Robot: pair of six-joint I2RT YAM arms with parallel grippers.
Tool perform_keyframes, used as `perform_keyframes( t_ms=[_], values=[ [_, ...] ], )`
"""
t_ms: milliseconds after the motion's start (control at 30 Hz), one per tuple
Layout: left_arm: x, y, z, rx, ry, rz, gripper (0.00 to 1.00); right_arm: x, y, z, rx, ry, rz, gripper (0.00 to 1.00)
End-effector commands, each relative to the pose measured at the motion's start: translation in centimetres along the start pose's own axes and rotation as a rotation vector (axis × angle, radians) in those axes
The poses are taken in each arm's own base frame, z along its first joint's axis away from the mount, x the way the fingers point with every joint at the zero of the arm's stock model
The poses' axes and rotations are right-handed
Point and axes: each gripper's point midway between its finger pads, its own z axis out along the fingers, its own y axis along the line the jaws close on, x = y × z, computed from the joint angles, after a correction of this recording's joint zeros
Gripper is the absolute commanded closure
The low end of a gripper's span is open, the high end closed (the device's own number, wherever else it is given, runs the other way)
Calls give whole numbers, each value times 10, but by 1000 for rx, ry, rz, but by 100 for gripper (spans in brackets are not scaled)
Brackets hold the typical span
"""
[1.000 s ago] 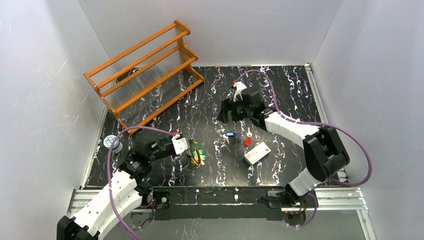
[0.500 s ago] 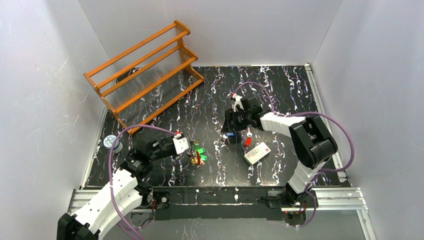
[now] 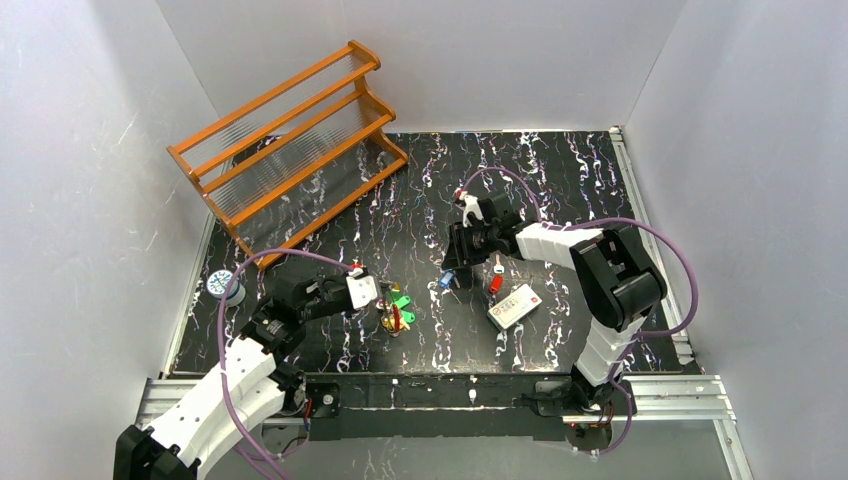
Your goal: Put the keys on the keyring
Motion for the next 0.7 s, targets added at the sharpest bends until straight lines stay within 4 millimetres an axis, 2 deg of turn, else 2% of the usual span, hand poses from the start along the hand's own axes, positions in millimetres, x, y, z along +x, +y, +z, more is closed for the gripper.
perform_keyframes(
  t_ms=[0,333,600,667],
  values=[
    [-22,5,-1,8,-53,26,100,-14,9,1,-46,-23,-42,55],
    [-23,4,-1,11,-56,26,100,-5,3,7,-42,1,-35,70],
    [-22,4,0,14,-55,24,100,-7,1,3,-17,-5,-49,85],
    [-22,4,0,15,-56,24,100,-9,1,1,-12,-13,-58,86]
  ],
)
